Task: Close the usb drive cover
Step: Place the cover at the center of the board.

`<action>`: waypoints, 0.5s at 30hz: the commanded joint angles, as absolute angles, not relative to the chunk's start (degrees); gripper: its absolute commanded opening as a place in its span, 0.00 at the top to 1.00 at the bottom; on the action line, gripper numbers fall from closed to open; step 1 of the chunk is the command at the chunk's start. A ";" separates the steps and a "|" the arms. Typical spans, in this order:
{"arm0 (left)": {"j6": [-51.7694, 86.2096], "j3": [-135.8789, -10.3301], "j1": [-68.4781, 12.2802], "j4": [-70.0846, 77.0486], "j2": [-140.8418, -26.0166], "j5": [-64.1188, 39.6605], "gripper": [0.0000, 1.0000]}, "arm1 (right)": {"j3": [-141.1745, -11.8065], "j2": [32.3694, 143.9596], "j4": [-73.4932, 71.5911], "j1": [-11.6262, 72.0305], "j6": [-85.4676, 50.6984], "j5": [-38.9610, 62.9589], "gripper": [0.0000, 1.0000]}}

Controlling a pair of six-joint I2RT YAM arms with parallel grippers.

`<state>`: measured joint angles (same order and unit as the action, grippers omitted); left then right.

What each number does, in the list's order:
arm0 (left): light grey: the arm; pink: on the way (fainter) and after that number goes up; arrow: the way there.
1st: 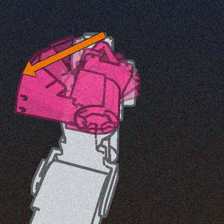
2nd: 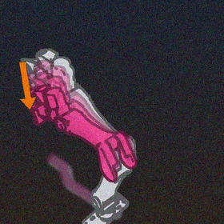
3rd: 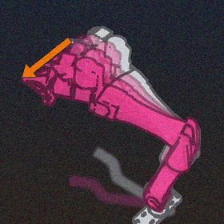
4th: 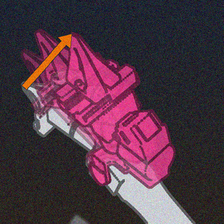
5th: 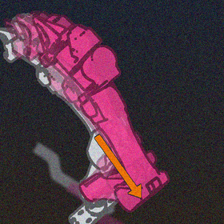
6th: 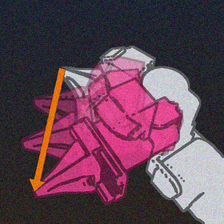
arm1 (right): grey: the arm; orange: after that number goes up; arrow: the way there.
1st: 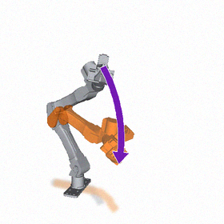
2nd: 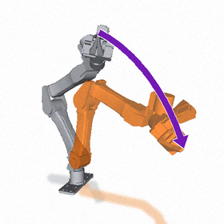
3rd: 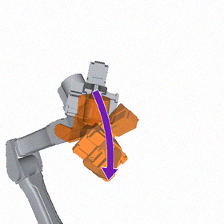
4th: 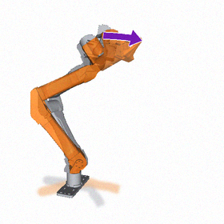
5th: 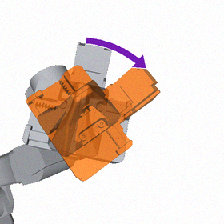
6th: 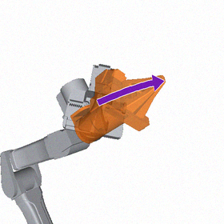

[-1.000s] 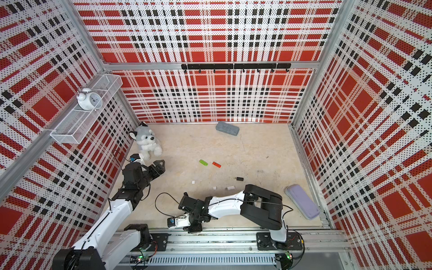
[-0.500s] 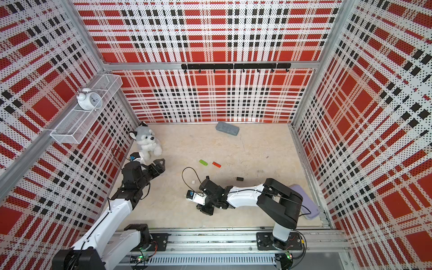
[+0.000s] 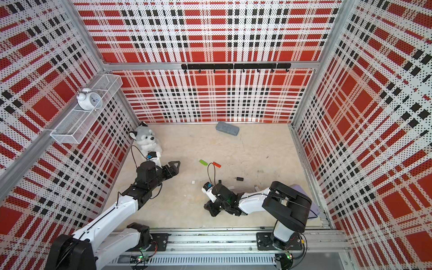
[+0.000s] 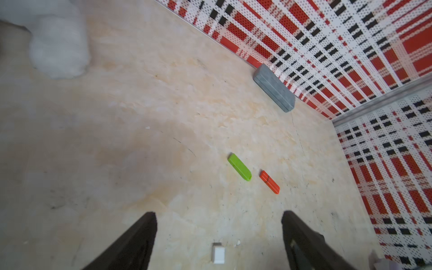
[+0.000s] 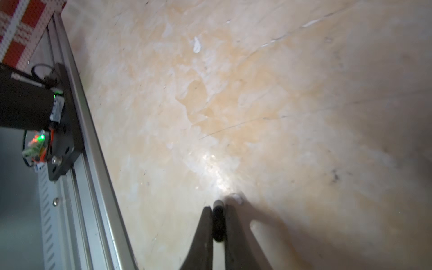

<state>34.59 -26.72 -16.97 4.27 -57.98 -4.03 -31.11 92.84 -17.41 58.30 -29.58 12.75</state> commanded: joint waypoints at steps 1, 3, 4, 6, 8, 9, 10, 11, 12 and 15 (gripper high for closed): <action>36.53 -27.89 -20.58 7.38 -59.11 -1.90 0.14 | -29.49 91.71 -15.20 56.99 -38.42 6.54 0.92; 37.14 -27.65 -22.34 8.07 -59.99 -1.52 0.14 | -28.77 91.21 -15.19 55.65 -40.45 6.72 0.90; 37.50 -27.61 -23.15 8.46 -60.36 -1.42 0.14 | -28.61 91.31 -14.91 54.90 -41.17 7.54 0.90; 37.96 -27.62 -24.54 9.02 -61.16 -1.25 0.14 | -28.14 91.81 -15.20 53.47 -43.60 9.17 0.87; 38.31 -27.69 -25.56 9.53 -61.93 -1.02 0.14 | -29.11 92.37 -13.30 53.18 -44.45 9.76 0.75; 38.41 -27.81 -25.89 9.62 -62.20 -1.05 0.14 | -29.80 92.58 -11.87 53.17 -44.40 9.99 0.75; 38.55 -27.86 -26.25 9.75 -62.44 -0.91 0.14 | -30.36 92.72 -10.91 53.26 -44.36 10.36 0.76; 38.58 -27.95 -26.43 9.76 -62.65 -0.96 0.14 | -30.79 92.59 -9.76 53.19 -44.67 10.21 0.75; 38.58 -28.03 -26.56 9.76 -62.80 -0.93 0.14 | -30.93 92.30 -8.83 53.18 -44.94 9.92 0.74; 38.58 -28.13 -26.89 9.73 -62.80 -0.80 0.13 | -30.44 90.31 -6.58 53.18 -45.40 8.09 0.76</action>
